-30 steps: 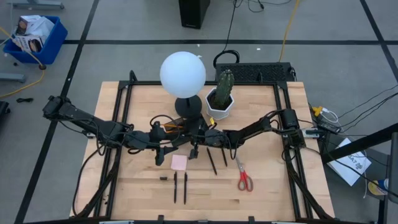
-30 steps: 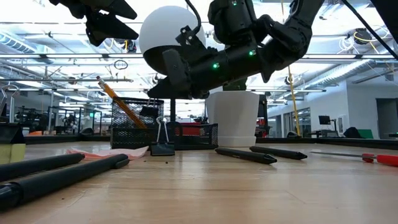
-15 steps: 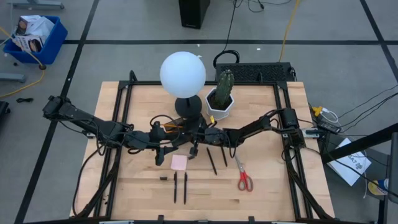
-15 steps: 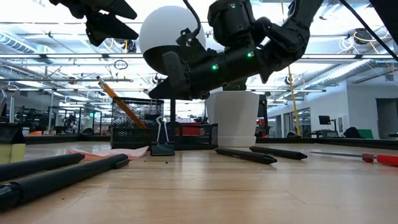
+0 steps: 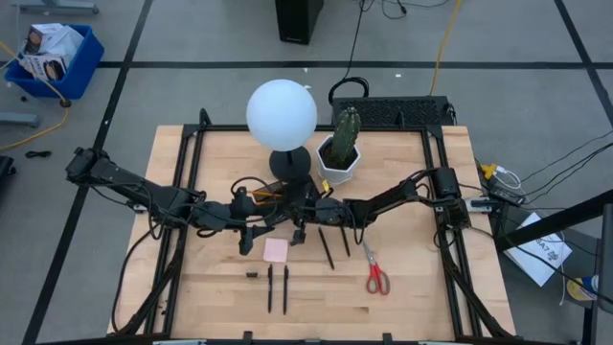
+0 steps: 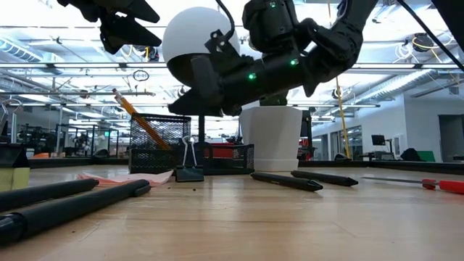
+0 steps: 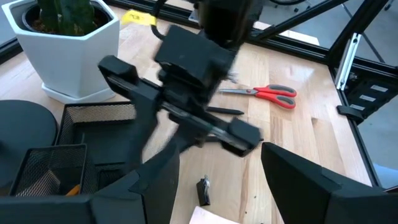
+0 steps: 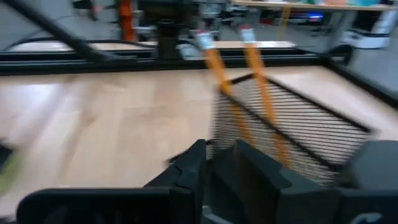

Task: Pick and place office supplies into organizer
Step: Put the top black binder clip into the desk organizer

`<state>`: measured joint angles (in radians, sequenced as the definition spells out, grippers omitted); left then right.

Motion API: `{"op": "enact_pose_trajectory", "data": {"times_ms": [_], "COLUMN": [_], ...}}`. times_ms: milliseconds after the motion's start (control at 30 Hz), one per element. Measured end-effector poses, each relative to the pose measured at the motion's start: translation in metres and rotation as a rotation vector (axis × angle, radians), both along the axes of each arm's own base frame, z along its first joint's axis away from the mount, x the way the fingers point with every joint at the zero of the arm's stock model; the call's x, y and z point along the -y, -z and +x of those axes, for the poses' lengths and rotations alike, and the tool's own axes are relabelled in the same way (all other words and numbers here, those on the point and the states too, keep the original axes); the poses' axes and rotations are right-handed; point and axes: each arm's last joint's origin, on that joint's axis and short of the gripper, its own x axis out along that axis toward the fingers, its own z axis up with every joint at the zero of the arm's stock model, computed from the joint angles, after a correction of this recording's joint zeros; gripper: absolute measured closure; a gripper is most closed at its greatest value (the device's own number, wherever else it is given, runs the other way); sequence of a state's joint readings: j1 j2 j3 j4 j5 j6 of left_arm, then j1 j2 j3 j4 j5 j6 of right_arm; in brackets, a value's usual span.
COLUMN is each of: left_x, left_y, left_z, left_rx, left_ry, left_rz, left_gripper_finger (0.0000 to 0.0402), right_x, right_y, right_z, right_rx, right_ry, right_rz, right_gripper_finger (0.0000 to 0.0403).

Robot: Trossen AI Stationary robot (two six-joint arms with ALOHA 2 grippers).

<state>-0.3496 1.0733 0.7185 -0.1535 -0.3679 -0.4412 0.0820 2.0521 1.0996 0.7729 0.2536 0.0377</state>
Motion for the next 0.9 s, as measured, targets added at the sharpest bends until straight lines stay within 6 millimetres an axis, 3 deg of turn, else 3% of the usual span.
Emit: {"op": "enact_pose_trajectory", "data": {"times_ms": [333, 533, 733, 900], "left_x": [0.000, 0.000, 0.000, 0.000], "left_y": [0.003, 0.003, 0.003, 0.003], "left_z": [-0.001, -0.001, 0.000, 0.000], "left_rx": [-0.008, -0.008, -0.006, -0.006], "left_ry": [0.001, 0.000, 0.001, 0.001], "left_rz": [0.004, 0.003, 0.004, 0.004], "left_gripper_finger": [0.0170, 0.0170, 0.0170, 0.0170], "right_x": [-0.019, -0.028, -0.029, -0.031], "right_y": [0.001, 0.001, -0.012, -0.026], "right_z": [-0.002, -0.004, -0.012, -0.022], "right_rx": [-0.017, -0.055, -0.147, -0.215], "right_ry": [-0.111, -0.287, -0.378, -0.480], "right_rz": [-0.033, 0.000, 0.043, 0.057], "right_gripper_finger": [0.0323, 0.0323, 0.0318, 0.0282]}}
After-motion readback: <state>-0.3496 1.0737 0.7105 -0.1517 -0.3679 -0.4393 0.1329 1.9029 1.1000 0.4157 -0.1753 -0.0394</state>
